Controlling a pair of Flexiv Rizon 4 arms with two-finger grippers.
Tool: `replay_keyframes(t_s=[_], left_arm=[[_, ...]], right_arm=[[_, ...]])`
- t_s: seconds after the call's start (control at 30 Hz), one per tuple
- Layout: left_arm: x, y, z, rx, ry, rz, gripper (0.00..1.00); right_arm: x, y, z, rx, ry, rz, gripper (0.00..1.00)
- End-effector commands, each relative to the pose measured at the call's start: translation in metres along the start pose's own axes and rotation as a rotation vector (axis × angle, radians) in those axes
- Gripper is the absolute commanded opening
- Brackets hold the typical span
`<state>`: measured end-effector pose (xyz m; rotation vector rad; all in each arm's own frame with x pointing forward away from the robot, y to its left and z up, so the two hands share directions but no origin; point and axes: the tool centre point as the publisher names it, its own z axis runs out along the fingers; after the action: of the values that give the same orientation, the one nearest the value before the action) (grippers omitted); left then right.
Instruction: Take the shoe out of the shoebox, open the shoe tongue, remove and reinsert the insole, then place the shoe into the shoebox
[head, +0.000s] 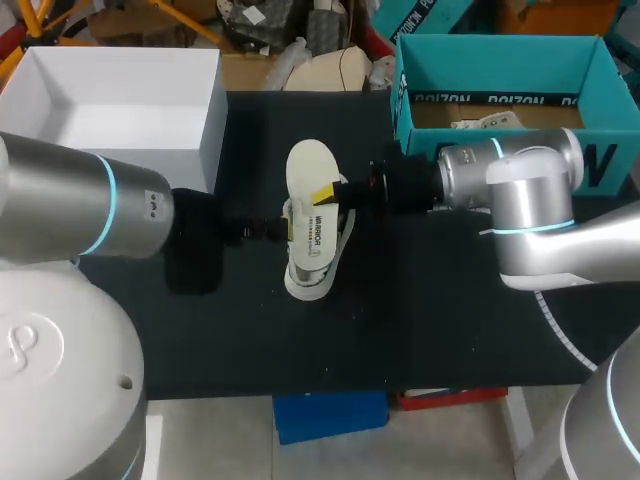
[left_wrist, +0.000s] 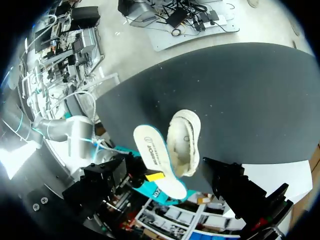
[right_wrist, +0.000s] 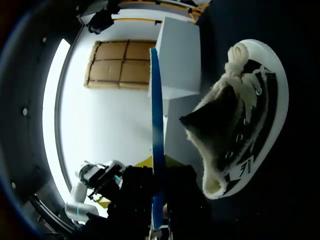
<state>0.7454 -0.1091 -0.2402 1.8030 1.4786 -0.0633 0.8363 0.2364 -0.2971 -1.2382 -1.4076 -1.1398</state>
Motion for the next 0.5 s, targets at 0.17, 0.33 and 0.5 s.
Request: replay_keyframes(t_s=[0.17,0.33,0.5], left_arm=[[-0.011,0.025,0.024,0.200,0.568,-0.101,1.00],[-0.013,0.030,0.027,0.220,0.595,-0.138,1.00],[-0.023,0.030,0.021,0.175,0.509,-0.105,1.00]], right_arm=[[0.000,0.000,0.001,-0.001,-0.003,0.001,0.00],[0.000,0.000,0.001,-0.001,-0.003,0.001,0.00],[0.000,0.000,0.001,-0.001,-0.003,0.001,0.00]])
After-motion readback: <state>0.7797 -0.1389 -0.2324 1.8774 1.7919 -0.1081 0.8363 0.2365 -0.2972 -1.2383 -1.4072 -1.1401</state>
